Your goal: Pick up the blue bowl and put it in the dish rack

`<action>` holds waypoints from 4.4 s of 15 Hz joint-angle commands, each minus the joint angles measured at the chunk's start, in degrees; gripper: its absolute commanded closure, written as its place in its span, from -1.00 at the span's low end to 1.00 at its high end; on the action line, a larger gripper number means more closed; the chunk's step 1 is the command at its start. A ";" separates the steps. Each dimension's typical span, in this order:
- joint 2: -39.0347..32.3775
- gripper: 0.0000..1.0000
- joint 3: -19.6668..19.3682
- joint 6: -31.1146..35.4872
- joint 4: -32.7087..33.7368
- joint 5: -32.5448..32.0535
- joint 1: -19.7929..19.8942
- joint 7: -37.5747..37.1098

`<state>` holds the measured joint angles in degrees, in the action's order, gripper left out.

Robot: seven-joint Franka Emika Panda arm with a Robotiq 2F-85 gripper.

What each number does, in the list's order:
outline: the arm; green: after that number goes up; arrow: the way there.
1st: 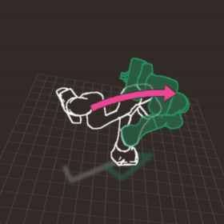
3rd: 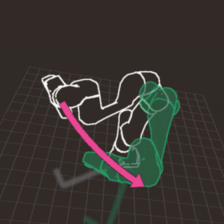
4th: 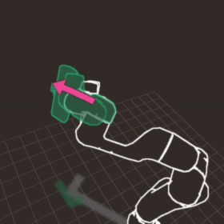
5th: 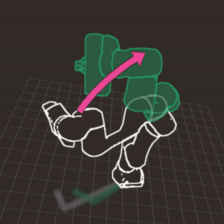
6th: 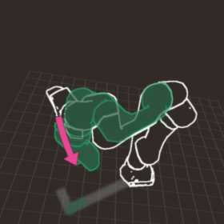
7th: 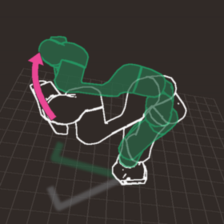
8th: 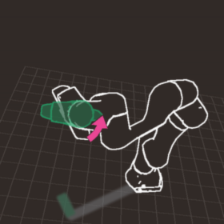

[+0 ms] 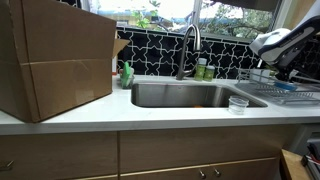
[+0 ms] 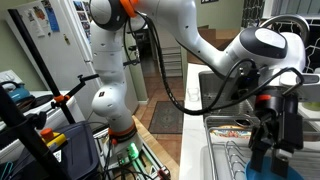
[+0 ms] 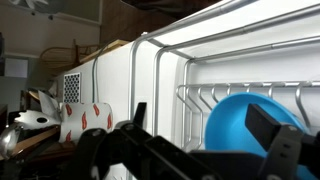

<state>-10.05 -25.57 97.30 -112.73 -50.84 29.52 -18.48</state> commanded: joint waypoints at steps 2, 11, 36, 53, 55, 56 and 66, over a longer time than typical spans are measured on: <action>5.44 -1.00 -2.84 9.36 -2.94 4.76 2.53 4.73; 4.40 -1.00 -5.87 29.40 -7.14 20.96 8.31 19.65; 13.51 0.98 -1.20 20.85 -5.10 13.31 3.94 22.72; 9.58 0.98 5.49 -0.55 -2.02 -1.73 -7.77 11.99; 8.51 0.98 5.41 0.87 -2.47 -2.15 -8.00 9.81; 8.10 0.98 5.38 1.47 -2.68 -1.84 -8.06 8.95; 4.46 0.98 5.42 0.94 -3.02 -0.56 -8.21 5.72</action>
<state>-4.36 -19.85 98.58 -115.55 -51.51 21.54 -10.94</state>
